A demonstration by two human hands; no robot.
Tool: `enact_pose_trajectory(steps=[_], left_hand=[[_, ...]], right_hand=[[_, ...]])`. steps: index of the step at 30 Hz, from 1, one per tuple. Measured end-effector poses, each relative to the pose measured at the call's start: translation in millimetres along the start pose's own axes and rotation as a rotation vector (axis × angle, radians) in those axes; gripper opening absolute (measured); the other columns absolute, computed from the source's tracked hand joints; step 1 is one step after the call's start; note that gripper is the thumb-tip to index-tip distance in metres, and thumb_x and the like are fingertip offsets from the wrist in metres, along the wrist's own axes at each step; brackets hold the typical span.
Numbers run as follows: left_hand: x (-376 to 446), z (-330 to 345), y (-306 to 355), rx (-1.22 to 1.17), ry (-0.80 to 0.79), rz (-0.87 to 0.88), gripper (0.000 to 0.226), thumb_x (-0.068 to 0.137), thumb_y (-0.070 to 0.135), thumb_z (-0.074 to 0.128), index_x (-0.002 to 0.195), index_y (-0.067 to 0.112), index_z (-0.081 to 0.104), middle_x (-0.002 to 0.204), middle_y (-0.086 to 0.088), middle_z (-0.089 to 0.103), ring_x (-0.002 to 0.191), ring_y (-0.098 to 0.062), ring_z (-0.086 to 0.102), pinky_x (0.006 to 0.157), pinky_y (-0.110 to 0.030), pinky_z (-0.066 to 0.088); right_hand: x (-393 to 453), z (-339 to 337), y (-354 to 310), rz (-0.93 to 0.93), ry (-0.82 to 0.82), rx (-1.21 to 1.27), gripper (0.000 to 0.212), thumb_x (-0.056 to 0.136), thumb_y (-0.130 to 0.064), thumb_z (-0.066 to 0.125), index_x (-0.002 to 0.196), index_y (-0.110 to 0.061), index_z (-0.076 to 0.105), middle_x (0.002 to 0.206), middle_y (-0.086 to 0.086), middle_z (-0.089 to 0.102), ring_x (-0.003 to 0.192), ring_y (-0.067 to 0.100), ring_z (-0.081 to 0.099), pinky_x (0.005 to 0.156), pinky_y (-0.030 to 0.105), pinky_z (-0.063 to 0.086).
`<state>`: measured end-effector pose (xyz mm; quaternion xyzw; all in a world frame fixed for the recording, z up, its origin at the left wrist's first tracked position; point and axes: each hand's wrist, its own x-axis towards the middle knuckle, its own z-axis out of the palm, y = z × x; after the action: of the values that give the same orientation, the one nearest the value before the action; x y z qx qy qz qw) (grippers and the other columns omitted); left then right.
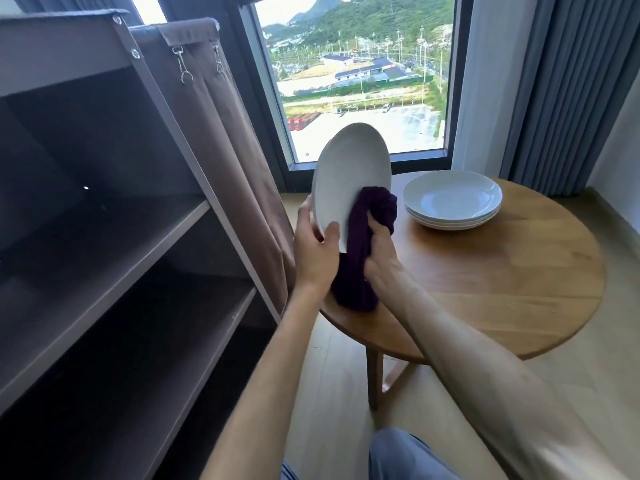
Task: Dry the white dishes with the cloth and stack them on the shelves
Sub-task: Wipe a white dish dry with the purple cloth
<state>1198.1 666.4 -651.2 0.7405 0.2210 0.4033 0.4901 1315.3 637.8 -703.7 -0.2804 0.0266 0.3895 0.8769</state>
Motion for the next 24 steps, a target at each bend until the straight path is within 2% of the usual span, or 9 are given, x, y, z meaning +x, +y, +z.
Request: enact_pose_trajectory(steps=[2, 4, 6, 8, 9, 13, 17, 21, 24], left_hand=[[-4, 6, -8, -0.013, 0.051, -0.011, 0.044, 0.095, -0.003, 0.051, 0.136, 0.012, 0.050, 0.122, -0.009, 0.064, 0.108, -0.018, 0.065, 0.073, -0.014, 0.055], [-2, -5, -10, -0.074, 0.077, -0.057, 0.045, 0.089, -0.003, 0.051, 0.124, 0.023, 0.060, 0.114, -0.001, 0.068, 0.100, -0.008, 0.067, 0.070, -0.013, 0.054], [4, -22, -12, -0.091, 0.087, -0.080, 0.041, 0.078, 0.001, 0.052, 0.098, 0.032, 0.070, 0.095, 0.009, 0.073, 0.083, 0.000, 0.068, 0.061, -0.015, 0.051], [12, -37, -14, -0.067, 0.063, -0.147, 0.026, 0.066, 0.007, 0.051, 0.077, 0.021, 0.070, 0.075, 0.010, 0.069, 0.069, -0.005, 0.062, 0.060, -0.025, 0.046], [15, -43, -14, -0.056, 0.047, -0.200, 0.020, 0.063, 0.008, 0.051, 0.074, 0.014, 0.067, 0.072, 0.006, 0.066, 0.071, -0.010, 0.061, 0.064, -0.028, 0.044], [24, -64, -17, -0.006, -0.099, -0.351, 0.023, 0.056, 0.013, 0.055, 0.076, 0.010, 0.067, 0.082, -0.005, 0.071, 0.086, -0.028, 0.065, 0.069, -0.034, 0.050], [35, -73, -18, 0.057, -0.263, -0.407, 0.025, 0.056, 0.014, 0.057, 0.078, 0.006, 0.066, 0.081, -0.013, 0.073, 0.085, -0.038, 0.070, 0.073, -0.041, 0.054], [31, -67, -19, 0.006, -0.160, -0.410, 0.020, 0.056, 0.013, 0.057, 0.072, 0.004, 0.063, 0.071, -0.011, 0.069, 0.073, -0.032, 0.067, 0.068, -0.037, 0.051], [23, -58, -20, -0.040, -0.101, -0.402, 0.023, 0.061, 0.013, 0.056, 0.076, -0.001, 0.066, 0.075, -0.012, 0.069, 0.073, -0.029, 0.067, 0.068, -0.037, 0.049]], right_hand=[[1, -9, -2, 0.002, 0.000, -0.049, 0.047, 0.092, -0.026, 0.070, 0.133, -0.004, 0.063, 0.126, 0.018, 0.068, 0.111, 0.035, 0.068, 0.093, 0.047, 0.057], [1, -16, -14, -0.038, -0.031, -0.100, 0.046, 0.088, -0.015, 0.073, 0.130, 0.000, 0.064, 0.131, 0.023, 0.065, 0.119, 0.039, 0.064, 0.103, 0.051, 0.052], [4, -18, -34, -0.140, -0.055, -0.196, 0.040, 0.082, -0.005, 0.075, 0.121, 0.001, 0.068, 0.122, 0.024, 0.069, 0.107, 0.037, 0.069, 0.095, 0.047, 0.057], [6, -16, -56, -0.220, -0.083, -0.339, 0.034, 0.077, -0.001, 0.077, 0.110, -0.001, 0.072, 0.107, 0.021, 0.074, 0.094, 0.033, 0.072, 0.081, 0.042, 0.060], [6, -13, -66, -0.221, -0.111, -0.417, 0.031, 0.076, 0.000, 0.077, 0.107, -0.002, 0.073, 0.102, 0.019, 0.075, 0.091, 0.032, 0.072, 0.077, 0.040, 0.060], [2, 4, -93, -0.126, -0.277, -0.832, 0.023, 0.069, -0.004, 0.079, 0.088, -0.016, 0.080, 0.095, 0.014, 0.077, 0.085, 0.028, 0.075, 0.069, 0.034, 0.060], [-8, 20, -99, 0.007, -0.346, -1.210, 0.023, 0.063, -0.008, 0.082, 0.081, -0.021, 0.077, 0.091, 0.010, 0.077, 0.082, 0.027, 0.075, 0.068, 0.037, 0.061], [-17, 25, -81, -0.273, -0.253, -1.432, 0.019, 0.068, -0.016, 0.085, 0.083, -0.015, 0.075, 0.080, 0.004, 0.074, 0.083, 0.023, 0.068, 0.074, 0.035, 0.054], [-22, 29, -66, -0.570, -0.106, -1.544, 0.037, 0.069, -0.038, 0.088, 0.097, -0.018, 0.073, 0.089, 0.001, 0.073, 0.084, 0.019, 0.065, 0.076, 0.035, 0.051]])
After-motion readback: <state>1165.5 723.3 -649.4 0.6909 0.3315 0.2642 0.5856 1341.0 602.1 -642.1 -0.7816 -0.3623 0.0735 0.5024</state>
